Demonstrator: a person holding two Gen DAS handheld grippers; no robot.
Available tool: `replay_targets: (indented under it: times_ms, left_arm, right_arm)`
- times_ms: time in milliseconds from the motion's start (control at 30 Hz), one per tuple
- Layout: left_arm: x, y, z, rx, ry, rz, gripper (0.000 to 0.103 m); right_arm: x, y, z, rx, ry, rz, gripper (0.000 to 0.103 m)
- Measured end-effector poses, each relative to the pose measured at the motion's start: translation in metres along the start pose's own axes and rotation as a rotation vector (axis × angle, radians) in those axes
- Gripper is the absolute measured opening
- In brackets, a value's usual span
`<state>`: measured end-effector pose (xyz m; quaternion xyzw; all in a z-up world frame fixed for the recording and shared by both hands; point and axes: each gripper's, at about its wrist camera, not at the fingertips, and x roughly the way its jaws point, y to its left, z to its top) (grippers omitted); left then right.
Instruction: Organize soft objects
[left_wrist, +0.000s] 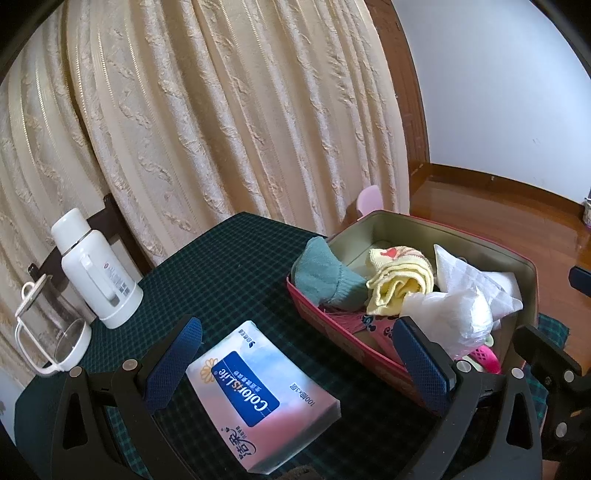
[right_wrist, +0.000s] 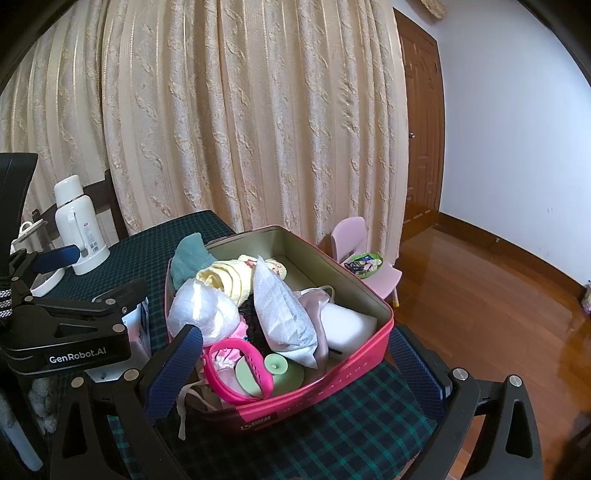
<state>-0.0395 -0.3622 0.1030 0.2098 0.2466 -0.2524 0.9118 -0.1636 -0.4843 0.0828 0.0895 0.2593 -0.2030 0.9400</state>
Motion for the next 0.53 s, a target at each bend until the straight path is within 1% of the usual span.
replay_targets:
  times_ms: [300, 533]
  left_arm:
    - [-0.0019, -0.0014, 0.0003, 0.004, -0.004, -0.002, 0.103]
    - [-0.0063, -0.0014, 0.0001, 0.012, -0.023, 0.005, 0.103]
  right_arm:
    - [-0.0002, -0.0007, 0.0005, 0.005, 0.003, 0.001, 0.102]
    - [-0.0002, -0.0012, 0.0005, 0.005, 0.003, 0.002, 0.102]
